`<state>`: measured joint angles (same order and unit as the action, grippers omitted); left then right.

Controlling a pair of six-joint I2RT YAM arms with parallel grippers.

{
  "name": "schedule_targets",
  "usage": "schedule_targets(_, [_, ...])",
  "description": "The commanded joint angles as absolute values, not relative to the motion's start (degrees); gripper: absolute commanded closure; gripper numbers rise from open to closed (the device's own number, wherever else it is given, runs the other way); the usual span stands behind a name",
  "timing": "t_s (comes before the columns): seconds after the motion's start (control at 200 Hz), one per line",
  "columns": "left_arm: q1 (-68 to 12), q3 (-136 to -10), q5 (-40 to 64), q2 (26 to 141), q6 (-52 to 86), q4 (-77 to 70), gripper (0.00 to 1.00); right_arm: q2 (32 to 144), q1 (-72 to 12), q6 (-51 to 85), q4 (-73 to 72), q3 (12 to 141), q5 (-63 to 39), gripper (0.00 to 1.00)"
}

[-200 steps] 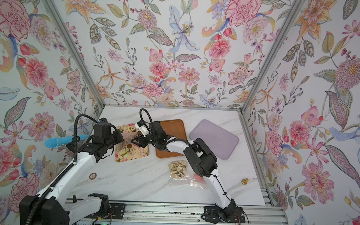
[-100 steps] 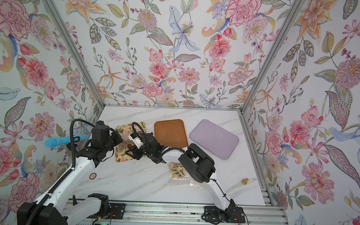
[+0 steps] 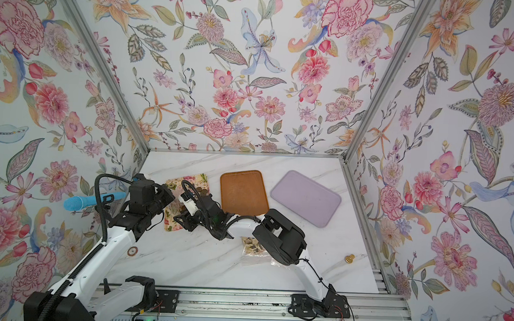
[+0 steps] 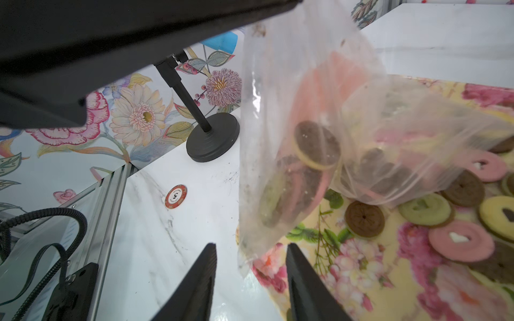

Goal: Pour cookies out of the ziploc bag
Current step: 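Pour the cookies out of the ziploc bag onto the tray.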

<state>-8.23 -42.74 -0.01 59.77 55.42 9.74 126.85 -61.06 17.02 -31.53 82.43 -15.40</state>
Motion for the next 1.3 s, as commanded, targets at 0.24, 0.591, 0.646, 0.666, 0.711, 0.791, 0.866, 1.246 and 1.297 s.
schedule_targets(0.24, [-8.62, -40.98, 0.88, 58.28, 56.78, 7.12, 1.00, 126.37, -62.95, 14.87, -31.21, 85.26, -7.53, 0.59])
schedule_targets(0.591, [-8.61, -40.78, 1.24, 58.59, 56.61, 6.35, 1.00, 128.14, -62.69, 15.63, -28.74, 87.69, -7.04, 0.70])
schedule_targets(0.646, [-8.69, -40.78, 1.14, 58.63, 56.58, 6.33, 1.00, 128.23, -62.62, 15.69, -28.12, 87.92, -7.20, 0.67])
schedule_targets(0.666, [-8.64, -40.78, 1.19, 58.68, 56.44, 6.33, 1.00, 128.28, -62.58, 15.73, -27.88, 87.89, -7.21, 0.66])
schedule_targets(0.711, [-8.63, -40.83, 1.14, 58.75, 56.44, 6.25, 1.00, 128.32, -62.55, 15.80, -27.68, 87.96, -7.62, 0.64])
schedule_targets(0.791, [-8.70, -40.72, 1.22, 58.93, 56.33, 6.01, 1.00, 128.36, -62.49, 15.92, -26.97, 88.17, -8.41, 0.62])
schedule_targets(0.866, [-8.67, -40.69, 1.23, 59.05, 56.28, 5.72, 1.00, 128.95, -62.60, 15.96, -24.90, 89.35, -8.22, 0.61])
schedule_targets(1.246, [-8.69, -40.79, 1.15, 59.33, 56.07, 5.41, 1.00, 129.91, -62.15, 17.01, -24.54, 89.83, -7.26, 0.76])
schedule_targets(1.297, [-8.64, -40.74, 1.14, 59.50, 56.19, 5.22, 1.00, 129.97, -61.99, 17.14, -24.52, 89.96, -7.38, 0.79])
